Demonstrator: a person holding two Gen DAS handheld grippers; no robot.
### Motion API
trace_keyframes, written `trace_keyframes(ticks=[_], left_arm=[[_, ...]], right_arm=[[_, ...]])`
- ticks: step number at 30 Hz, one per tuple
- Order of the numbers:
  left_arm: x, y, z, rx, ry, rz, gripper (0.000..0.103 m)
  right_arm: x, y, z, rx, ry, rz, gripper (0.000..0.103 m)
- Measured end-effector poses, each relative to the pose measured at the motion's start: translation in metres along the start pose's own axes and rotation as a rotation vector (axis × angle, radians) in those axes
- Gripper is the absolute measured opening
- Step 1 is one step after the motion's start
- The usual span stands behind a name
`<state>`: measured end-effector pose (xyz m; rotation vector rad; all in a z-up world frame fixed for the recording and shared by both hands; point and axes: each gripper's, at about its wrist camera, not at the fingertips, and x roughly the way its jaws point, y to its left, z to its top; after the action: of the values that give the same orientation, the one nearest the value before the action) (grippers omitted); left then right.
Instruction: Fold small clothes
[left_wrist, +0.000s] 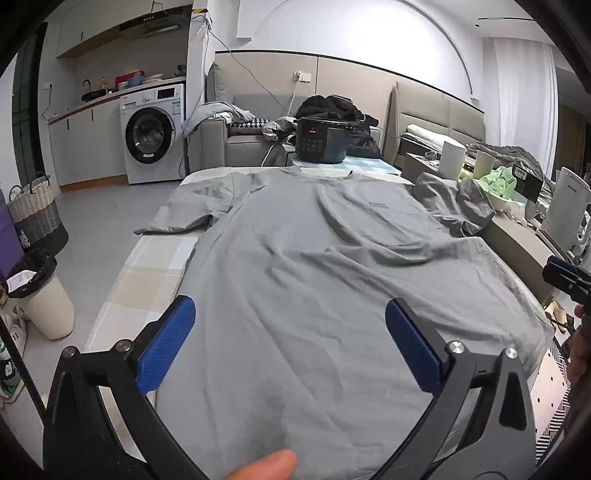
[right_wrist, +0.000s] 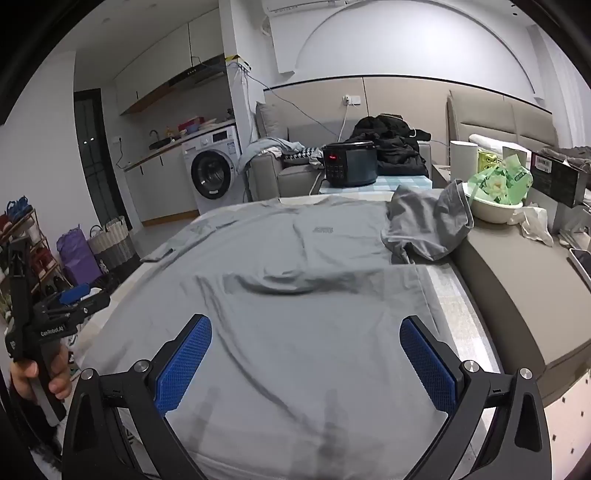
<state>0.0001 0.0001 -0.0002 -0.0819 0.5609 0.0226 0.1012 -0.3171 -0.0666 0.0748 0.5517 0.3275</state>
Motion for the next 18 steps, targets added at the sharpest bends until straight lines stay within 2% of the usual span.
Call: trace_keyframes(ticks=[3,5,8,18], left_arm=[[-0.002,0.001,-0.001,-0.001,-0.007,-0.005,0.102],[-0.002,0.004,-0.004,0.000,-0.007,-0.008,0.102],[0.003,0.004,-0.001,0.005,0.025,-0.010,0.102],[0.008,-0.001,-0.005,0.008,0.028,-0.019,0.102]], right_arm=[[-0.002,-0.002,-0.004,0.039,0.019,0.012,0.103],[0.006,-0.004,0.001,0.047,0.065,0.002,0.103],[0.002,-0.004,0.000,0.050,0.046,0.008,0.103],[-0.001,-0.002,-0.008,0.042,0.038,-0.010,0.103]])
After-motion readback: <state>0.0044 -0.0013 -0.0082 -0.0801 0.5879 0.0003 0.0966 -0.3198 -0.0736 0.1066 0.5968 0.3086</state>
